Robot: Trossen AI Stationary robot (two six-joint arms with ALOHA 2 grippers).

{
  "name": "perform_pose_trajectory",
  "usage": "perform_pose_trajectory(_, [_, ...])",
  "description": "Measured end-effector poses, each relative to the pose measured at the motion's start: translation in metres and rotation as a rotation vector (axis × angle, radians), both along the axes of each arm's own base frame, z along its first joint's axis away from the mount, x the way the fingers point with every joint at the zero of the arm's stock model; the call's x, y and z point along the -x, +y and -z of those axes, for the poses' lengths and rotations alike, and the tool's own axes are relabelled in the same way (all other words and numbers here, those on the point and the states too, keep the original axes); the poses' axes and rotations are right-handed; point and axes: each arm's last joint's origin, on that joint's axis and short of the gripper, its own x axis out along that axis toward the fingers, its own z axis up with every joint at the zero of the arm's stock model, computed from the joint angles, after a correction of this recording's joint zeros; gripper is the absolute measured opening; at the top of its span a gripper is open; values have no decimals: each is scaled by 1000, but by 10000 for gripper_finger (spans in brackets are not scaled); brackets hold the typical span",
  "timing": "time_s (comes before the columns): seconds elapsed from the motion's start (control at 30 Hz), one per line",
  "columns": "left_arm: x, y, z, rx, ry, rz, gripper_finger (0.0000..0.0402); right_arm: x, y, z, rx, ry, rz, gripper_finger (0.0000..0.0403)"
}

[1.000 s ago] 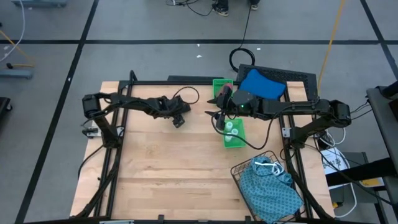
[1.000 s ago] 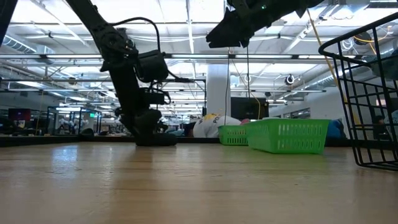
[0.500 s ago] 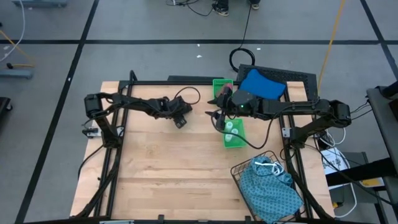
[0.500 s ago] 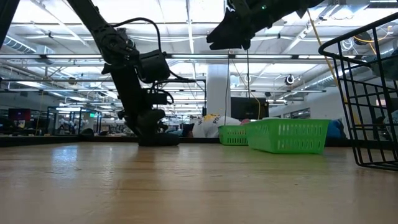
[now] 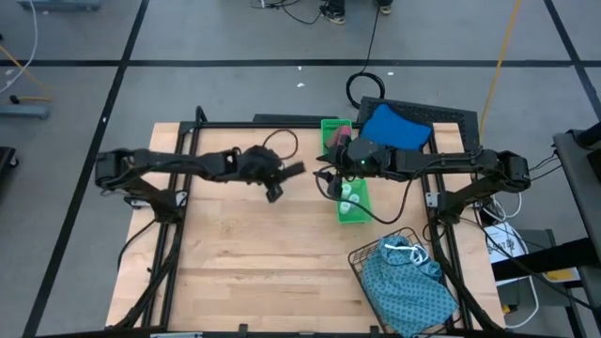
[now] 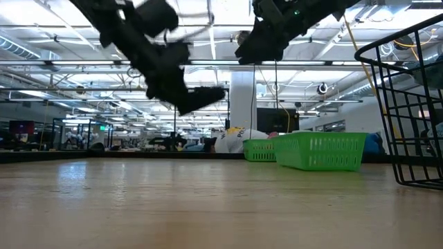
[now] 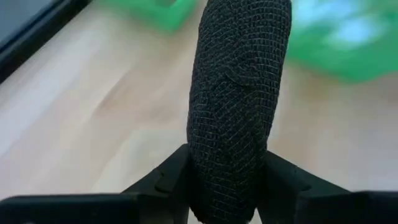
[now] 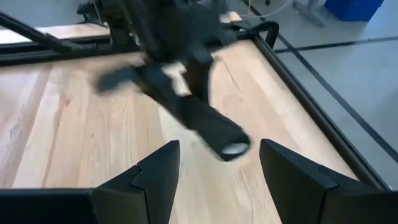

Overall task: Pick & Place Medicine items
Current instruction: Put the black bandage into the top green bin

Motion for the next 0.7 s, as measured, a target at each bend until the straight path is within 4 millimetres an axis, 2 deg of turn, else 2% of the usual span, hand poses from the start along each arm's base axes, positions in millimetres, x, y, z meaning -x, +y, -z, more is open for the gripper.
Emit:
perform_pose_trajectory(0.13, [-1, -14, -25, -38, -146, 93, 144, 1, 0, 2, -13, 14, 5, 210])
perform_pose_trajectory(0.27, [-4, -28, -41, -32, -275, 187, 144, 3, 0, 14, -25, 18, 11, 210])
perform_pose_trajectory(0.5, [-12, -49, -56, 5, -441, 358, 145, 8, 2, 42, -35, -17, 15, 210])
perform_pose_trajectory(0.7, [-13, -59, -59, -18, -465, 418, 145, 13, 5, 56, -45, -181, -30, 210])
